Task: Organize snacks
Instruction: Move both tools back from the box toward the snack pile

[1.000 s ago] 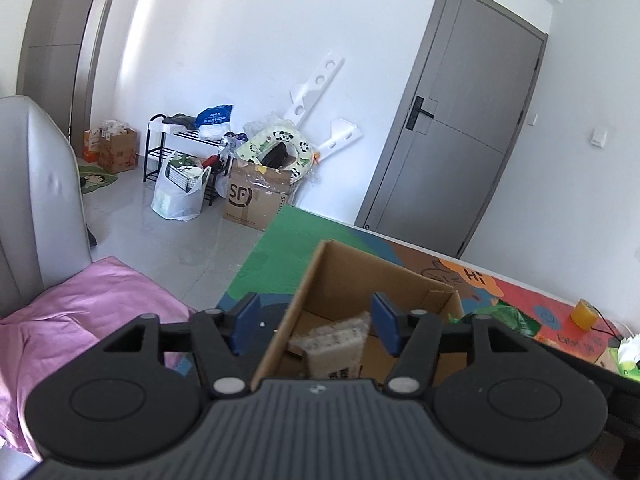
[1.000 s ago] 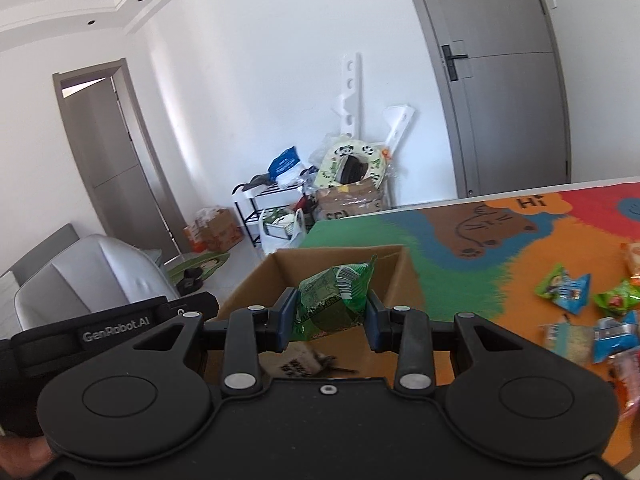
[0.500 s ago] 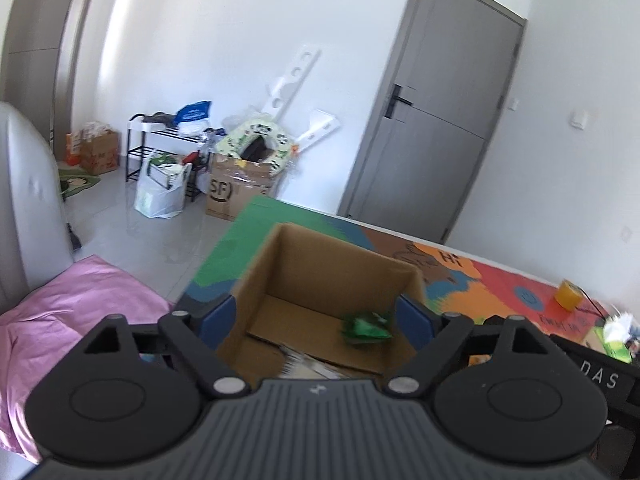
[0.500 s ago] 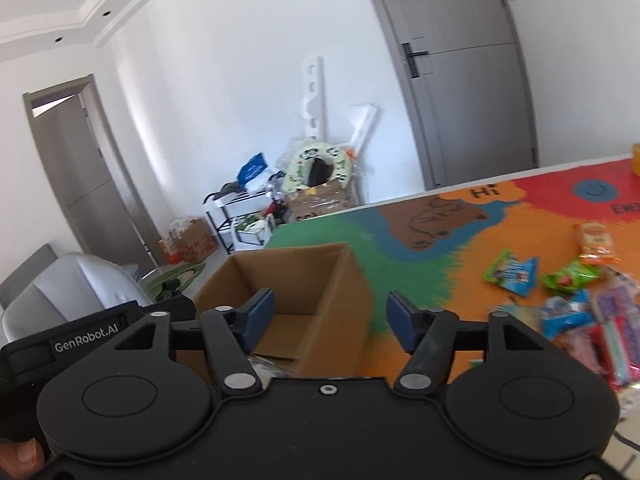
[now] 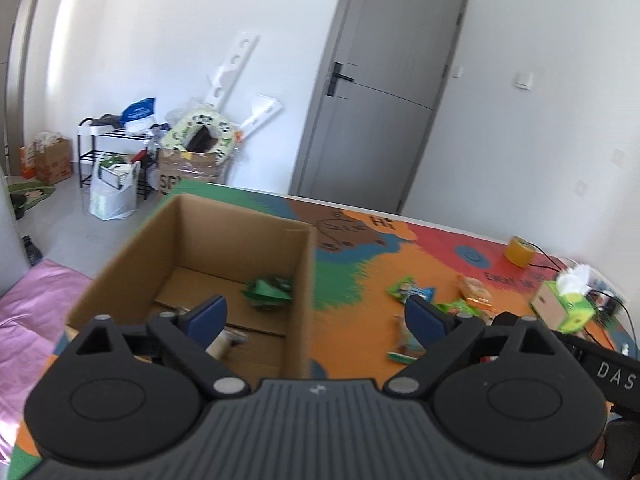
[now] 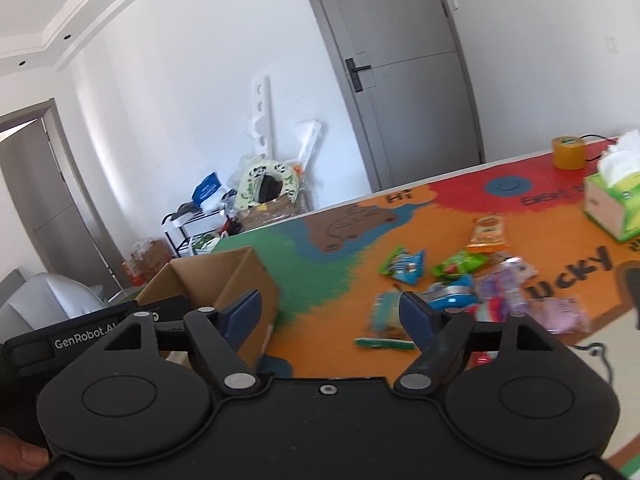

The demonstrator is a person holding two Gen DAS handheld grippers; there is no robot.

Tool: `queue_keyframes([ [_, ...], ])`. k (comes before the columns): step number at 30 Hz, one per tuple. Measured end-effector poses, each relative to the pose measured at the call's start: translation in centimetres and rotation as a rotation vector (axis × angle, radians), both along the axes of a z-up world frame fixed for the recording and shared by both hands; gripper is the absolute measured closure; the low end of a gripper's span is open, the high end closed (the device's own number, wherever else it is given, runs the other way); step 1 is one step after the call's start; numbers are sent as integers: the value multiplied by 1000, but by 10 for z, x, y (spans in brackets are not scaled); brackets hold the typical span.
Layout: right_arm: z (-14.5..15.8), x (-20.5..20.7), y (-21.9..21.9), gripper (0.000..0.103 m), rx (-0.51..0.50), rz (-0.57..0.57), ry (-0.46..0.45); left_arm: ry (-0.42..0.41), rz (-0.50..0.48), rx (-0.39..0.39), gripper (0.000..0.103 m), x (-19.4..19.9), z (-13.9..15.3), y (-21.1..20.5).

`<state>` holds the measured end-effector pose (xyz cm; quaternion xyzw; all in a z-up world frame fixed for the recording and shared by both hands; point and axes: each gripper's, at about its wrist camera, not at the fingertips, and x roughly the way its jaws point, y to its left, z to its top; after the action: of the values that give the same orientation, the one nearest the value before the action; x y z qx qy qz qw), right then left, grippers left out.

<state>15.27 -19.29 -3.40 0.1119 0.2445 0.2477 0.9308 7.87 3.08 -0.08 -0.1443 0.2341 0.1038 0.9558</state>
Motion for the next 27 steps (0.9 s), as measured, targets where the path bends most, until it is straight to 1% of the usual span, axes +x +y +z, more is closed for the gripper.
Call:
queue_keyframes([
  [2, 0, -2, -12, 20, 6, -19, -5, -1, -29, 7, 8, 2, 1, -10],
  [4, 1, -3, -23, 14, 12, -39, -10, 0, -51, 17, 8, 5, 0, -19],
  [7, 2, -5, -39, 9, 2, -73, -24, 8, -83, 21, 8, 9, -2, -34],
  [11, -2, -4, -55, 8, -4, -104, -11, 4, -102, 16, 7, 13, -6, -51],
  [14, -6, -3, -63, 8, -27, -126, -22, 12, -123, 18, 7, 17, -10, -60],
  [17, -11, 0, -75, 8, -30, -140, -9, 21, -140, 22, 7, 21, -14, -68],
  [22, -21, 4, -94, 9, -80, -173, -6, 30, -165, 16, 7, 27, -24, -79],
  [27, -32, 3, -113, 9, -78, -191, -13, 55, -199, 8, 7, 35, -37, -87],
])
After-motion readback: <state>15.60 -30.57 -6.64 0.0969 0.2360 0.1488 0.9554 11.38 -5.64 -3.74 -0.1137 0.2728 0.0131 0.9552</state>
